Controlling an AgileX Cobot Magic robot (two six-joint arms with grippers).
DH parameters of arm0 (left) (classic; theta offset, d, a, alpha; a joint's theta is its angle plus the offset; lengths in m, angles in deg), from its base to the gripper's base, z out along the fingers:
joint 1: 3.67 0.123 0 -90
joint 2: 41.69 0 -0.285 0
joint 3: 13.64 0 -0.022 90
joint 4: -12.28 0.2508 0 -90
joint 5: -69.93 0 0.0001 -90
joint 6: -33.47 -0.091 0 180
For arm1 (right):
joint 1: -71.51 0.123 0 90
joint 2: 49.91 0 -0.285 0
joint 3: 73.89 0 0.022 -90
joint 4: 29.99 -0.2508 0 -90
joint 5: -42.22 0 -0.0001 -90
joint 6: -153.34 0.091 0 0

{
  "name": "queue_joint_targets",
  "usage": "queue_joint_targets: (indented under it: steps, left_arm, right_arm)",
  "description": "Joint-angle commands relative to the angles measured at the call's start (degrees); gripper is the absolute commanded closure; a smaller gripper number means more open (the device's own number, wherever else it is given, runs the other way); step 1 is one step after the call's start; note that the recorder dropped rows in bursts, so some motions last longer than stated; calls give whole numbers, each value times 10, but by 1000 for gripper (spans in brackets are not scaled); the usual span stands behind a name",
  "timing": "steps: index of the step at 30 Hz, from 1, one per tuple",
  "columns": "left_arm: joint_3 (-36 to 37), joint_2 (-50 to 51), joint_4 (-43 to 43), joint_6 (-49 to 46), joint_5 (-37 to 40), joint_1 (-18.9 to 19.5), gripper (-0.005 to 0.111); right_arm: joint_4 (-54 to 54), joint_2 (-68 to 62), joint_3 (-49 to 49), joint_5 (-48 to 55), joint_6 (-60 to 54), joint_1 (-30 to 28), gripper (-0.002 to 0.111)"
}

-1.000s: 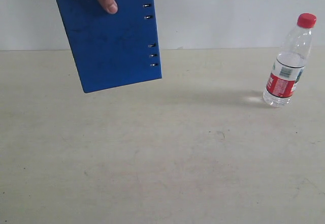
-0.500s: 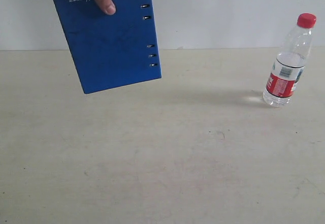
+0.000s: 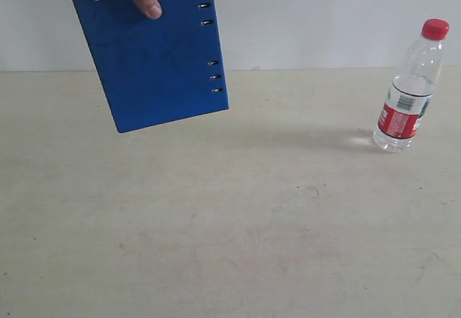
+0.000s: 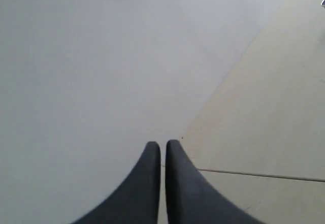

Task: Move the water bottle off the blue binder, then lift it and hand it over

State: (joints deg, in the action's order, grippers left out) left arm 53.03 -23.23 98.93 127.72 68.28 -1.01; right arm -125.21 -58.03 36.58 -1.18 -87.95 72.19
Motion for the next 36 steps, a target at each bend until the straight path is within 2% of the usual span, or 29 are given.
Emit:
queue_joint_targets:
  steps: [1,2,3,6,8,14,21,23,26,27,31,36]
  left_arm:
    - [2,-3,1,-1,-1,1,100]
    - [2,-3,1,-1,-1,1,100]
    - [2,-3,1,-1,-1,1,100]
    - [2,-3,1,-1,-1,1,100]
    - [2,-3,1,-1,-1,1,100]
    - [2,-3,1,-1,-2,1,100]
    - [2,-3,15,-1,-3,1,100]
    - [2,-3,14,-1,-5,1,100]
    - [2,-3,14,-1,-5,1,100]
    - [2,-3,14,-1,-5,1,100]
    - [4,-3,14,-1,-5,1,100]
    - [20,-3,11,12,-17,1,100]
  right_arm:
    - [24,3,-32,233,22,-1,108]
    - [74,3,-45,296,22,-1,108]
    - [234,3,-65,416,22,-1,108]
    - [492,3,-77,610,22,-1,108]
    - [581,2,-77,678,24,-1,108]
    - [655,-7,-77,654,25,-2,108]
    - [648,-11,-77,661,35,-2,108]
    - [638,-11,-77,650,136,-2,108]
    - [587,-11,-77,634,354,-2,108]
    - [592,-11,-77,638,384,-2,108]
    - [638,-11,-77,664,309,-2,108]
    - [634,-11,-77,663,302,-2,108]
